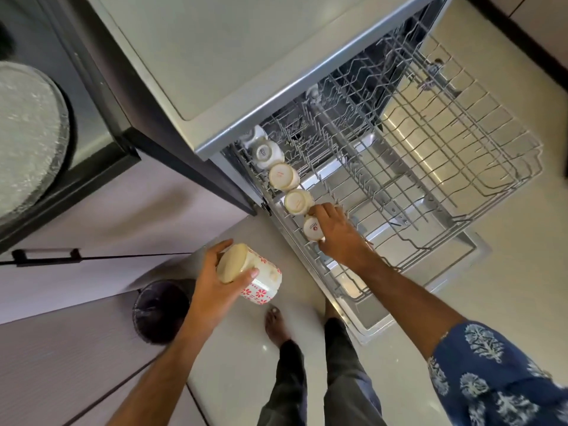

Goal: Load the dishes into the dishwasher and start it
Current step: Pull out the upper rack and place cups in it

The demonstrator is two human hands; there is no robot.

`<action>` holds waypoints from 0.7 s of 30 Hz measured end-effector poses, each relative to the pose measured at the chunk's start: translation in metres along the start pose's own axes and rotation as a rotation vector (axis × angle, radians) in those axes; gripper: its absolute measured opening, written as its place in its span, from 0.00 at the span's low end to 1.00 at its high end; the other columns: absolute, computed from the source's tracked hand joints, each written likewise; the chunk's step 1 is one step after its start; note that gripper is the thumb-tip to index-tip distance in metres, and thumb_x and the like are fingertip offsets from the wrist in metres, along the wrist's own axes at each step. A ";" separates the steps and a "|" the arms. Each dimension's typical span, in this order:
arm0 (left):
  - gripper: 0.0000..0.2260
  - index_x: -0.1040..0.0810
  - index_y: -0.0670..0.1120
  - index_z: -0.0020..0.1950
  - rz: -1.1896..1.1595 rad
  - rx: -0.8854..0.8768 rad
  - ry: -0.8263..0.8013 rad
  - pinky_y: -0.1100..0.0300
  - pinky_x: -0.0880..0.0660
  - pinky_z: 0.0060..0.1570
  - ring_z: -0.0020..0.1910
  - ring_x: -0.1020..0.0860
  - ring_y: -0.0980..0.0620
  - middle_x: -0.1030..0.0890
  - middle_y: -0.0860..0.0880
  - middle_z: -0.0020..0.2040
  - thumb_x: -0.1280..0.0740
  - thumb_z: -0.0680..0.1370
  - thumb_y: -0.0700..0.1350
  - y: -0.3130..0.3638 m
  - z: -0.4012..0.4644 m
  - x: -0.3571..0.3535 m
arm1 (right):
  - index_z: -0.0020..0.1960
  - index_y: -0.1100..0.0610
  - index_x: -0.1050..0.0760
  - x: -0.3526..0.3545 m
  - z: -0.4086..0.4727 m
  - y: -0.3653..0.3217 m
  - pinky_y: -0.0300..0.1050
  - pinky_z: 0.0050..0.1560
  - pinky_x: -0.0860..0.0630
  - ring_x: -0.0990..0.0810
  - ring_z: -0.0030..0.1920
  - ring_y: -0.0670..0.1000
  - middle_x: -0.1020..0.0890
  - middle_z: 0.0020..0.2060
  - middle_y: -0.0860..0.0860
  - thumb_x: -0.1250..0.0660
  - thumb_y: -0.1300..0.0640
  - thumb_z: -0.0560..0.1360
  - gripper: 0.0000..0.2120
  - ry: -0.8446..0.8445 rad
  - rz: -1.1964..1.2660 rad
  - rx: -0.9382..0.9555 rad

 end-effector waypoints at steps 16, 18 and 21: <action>0.37 0.30 0.57 0.69 -0.013 -0.248 -0.108 0.52 0.18 0.41 0.61 0.23 0.44 0.26 0.57 0.61 0.22 0.61 0.52 0.077 -0.011 -0.014 | 0.70 0.59 0.32 0.024 0.008 0.011 0.58 0.61 0.26 0.26 0.61 0.59 0.26 0.64 0.58 0.20 0.51 0.65 0.38 -0.058 0.010 -0.015; 0.39 0.32 0.52 0.71 -0.013 -0.329 -0.176 0.47 0.20 0.52 0.64 0.25 0.47 0.26 0.54 0.63 0.21 0.61 0.51 0.096 -0.012 -0.024 | 0.69 0.57 0.31 0.053 0.002 0.012 0.57 0.64 0.27 0.26 0.63 0.57 0.26 0.65 0.57 0.23 0.52 0.70 0.32 0.026 0.167 -0.086; 0.41 0.32 0.44 0.70 -0.071 -0.379 -0.285 0.47 0.23 0.60 0.66 0.26 0.45 0.27 0.44 0.66 0.19 0.61 0.50 0.121 -0.007 -0.049 | 0.66 0.56 0.27 0.097 -0.012 -0.002 0.51 0.64 0.25 0.22 0.61 0.52 0.21 0.62 0.53 0.30 0.52 0.77 0.19 -0.034 0.880 -0.209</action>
Point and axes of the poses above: each hand's wrist, its own z-axis towards the middle knuckle, its own x-axis out of the back of the hand, y = z × x, the point moved 5 cm from there along z, towards the middle knuckle
